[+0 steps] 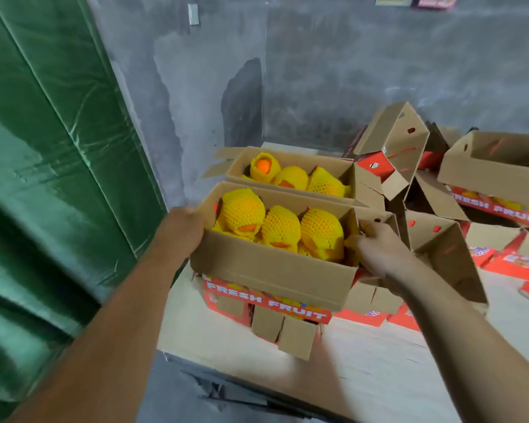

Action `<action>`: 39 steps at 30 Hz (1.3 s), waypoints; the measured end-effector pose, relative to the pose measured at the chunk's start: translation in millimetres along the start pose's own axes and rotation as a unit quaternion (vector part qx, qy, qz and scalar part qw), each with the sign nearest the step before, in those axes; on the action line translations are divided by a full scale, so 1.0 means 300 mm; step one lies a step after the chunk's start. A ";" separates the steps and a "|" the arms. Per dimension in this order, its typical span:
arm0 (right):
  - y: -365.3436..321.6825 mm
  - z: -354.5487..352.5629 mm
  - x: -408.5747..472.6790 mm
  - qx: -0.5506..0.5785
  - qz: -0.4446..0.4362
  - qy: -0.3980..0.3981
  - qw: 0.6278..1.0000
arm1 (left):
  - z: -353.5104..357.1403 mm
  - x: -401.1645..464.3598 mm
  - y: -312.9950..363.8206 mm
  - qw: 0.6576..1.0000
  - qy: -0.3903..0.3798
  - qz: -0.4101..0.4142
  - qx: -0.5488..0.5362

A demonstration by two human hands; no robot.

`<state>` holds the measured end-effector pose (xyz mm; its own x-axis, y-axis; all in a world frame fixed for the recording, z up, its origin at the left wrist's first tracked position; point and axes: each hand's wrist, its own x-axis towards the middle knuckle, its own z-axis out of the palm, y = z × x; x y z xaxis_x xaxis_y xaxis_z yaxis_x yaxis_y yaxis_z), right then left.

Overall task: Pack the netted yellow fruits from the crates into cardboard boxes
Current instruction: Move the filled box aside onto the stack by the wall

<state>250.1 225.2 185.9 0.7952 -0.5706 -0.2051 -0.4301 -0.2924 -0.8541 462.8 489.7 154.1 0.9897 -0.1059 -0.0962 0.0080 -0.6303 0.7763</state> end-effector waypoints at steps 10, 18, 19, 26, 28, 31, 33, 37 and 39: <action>0.072 0.054 -0.071 0.080 -0.103 0.094 0.987 | 0.058 -0.135 -0.095 0.978 0.137 0.078 -0.135; 0.161 0.071 -0.119 0.156 -0.145 0.139 0.967 | 0.261 -0.471 0.169 0.902 0.060 0.423 -0.065; 0.166 0.062 -0.124 0.150 -0.154 0.143 0.966 | 0.301 -0.504 0.219 0.901 0.018 0.430 -0.064; 0.273 -0.124 -0.169 0.135 -0.180 0.197 0.954 | 0.565 -0.615 0.497 0.862 -0.148 0.484 0.031; 0.317 -0.198 -0.179 0.137 -0.174 0.208 0.953 | 0.642 -0.651 0.556 0.849 -0.170 0.500 0.031; 0.386 -0.332 -0.168 0.153 -0.157 0.229 0.948 | 0.785 -0.694 0.643 0.842 -0.242 0.482 -0.026; 0.440 -0.440 -0.134 0.146 -0.140 0.245 0.948 | 0.900 -0.710 0.704 0.847 -0.294 0.438 -0.071; 0.549 -0.717 -0.026 0.112 -0.124 0.225 0.960 | 1.162 -0.729 0.866 0.849 -0.357 0.376 -0.099; 0.599 -0.885 0.049 0.049 -0.132 0.228 0.964 | 1.290 -0.743 0.979 0.852 -0.367 0.359 -0.105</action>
<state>71.0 -39.6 156.2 0.5923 -0.7697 0.2381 -0.1783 -0.4134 -0.8929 189.3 30.4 162.3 0.3949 -0.9069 0.1471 -0.4598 -0.0565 0.8862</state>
